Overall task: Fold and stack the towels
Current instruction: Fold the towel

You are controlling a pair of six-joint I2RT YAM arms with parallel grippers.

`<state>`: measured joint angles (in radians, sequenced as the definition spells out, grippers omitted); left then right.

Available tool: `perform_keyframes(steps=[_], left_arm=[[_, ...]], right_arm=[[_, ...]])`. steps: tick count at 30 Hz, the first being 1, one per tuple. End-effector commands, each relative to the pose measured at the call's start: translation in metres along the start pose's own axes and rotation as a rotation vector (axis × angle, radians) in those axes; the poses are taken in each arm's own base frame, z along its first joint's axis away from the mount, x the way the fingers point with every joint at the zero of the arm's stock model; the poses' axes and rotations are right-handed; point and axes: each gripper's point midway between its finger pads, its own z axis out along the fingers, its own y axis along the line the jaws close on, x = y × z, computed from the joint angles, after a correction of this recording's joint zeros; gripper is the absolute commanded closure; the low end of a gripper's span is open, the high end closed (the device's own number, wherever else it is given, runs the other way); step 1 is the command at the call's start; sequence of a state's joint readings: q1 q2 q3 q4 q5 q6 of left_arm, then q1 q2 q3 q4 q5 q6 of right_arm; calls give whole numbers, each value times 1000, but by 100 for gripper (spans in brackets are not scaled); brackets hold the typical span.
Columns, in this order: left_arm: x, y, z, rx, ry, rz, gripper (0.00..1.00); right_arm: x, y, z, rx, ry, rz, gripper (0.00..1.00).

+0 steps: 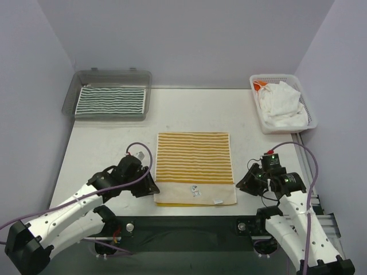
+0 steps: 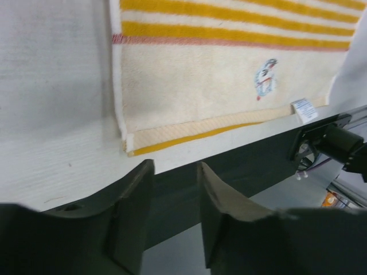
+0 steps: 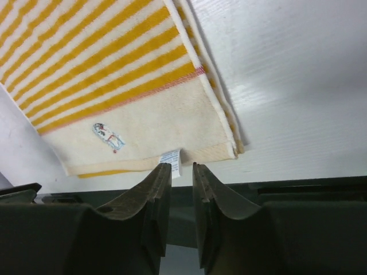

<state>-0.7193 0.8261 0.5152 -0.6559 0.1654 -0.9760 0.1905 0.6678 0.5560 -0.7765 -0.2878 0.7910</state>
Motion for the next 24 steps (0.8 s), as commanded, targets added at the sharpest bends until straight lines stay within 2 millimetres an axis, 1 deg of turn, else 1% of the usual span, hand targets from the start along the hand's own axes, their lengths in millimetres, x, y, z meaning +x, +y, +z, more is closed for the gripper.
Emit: perform_keyframes(steps=[1, 2, 3, 4, 5, 6, 7, 8, 9, 11, 12, 14, 15, 16, 17, 18, 19, 20, 21, 22, 23, 24], left_arm=[[-27, -28, -14, 48, -106, -6, 57], [-30, -28, -9, 37, -107, -9, 60], [-33, -35, -6, 57, -114, -11, 62], [-32, -35, -1, 57, -103, -13, 63], [-27, -28, 11, 29, -72, -17, 64], [-25, -31, 18, 43, -54, -25, 65], [-19, -30, 24, 37, -29, -22, 66], [-12, -26, 33, 17, 4, -22, 67], [-7, -21, 39, 6, 21, -25, 67], [4, -13, 46, -27, 54, -16, 67], [9, -5, 48, -44, 69, -15, 68], [12, 3, 46, -58, 67, -17, 68], [15, 10, 44, -81, 71, -23, 68], [14, 10, 41, -81, 62, -22, 68], [9, 8, 35, -65, 24, -18, 68], [8, 10, 30, -77, 14, -15, 63], [3, 6, 24, -64, -14, -8, 58], [-6, 5, 16, -61, -65, 7, 55], [-12, 2, 12, -55, -92, 21, 53], [-19, -7, 5, -31, -121, 36, 51], [-31, -7, 2, -44, -173, 65, 50], [-38, -9, 0, -51, -196, 78, 50]], right_arm=[[4, 5, 5, 3, 53, 8, 78], [6, 12, 11, -29, 76, 27, 79], [8, 12, 16, -35, 89, 40, 79], [11, 9, 23, -28, 102, 51, 79], [16, 2, 34, -9, 121, 64, 79], [18, -4, 39, 12, 128, 77, 79], [21, -9, 45, 25, 136, 86, 79], [29, -19, 55, 50, 159, 100, 79], [32, -24, 59, 64, 166, 109, 79], [38, -36, 67, 104, 185, 135, 79], [43, -44, 69, 127, 199, 147, 79], [43, -51, 70, 150, 191, 164, 79], [41, -51, 69, 145, 181, 172, 79], [35, -51, 68, 152, 152, 164, 79], [32, -53, 64, 163, 135, 152, 79], [20, -44, 58, 141, 99, 134, 78], [14, -40, 54, 131, 79, 113, 77], [6, -37, 49, 134, 51, 75, 76], [-2, -32, 44, 123, 26, 50, 74], [-19, -17, 35, 92, -22, 20, 73], [-27, -15, 32, 103, -36, -19, 72], [-34, -10, 29, 102, -48, -45, 70]])
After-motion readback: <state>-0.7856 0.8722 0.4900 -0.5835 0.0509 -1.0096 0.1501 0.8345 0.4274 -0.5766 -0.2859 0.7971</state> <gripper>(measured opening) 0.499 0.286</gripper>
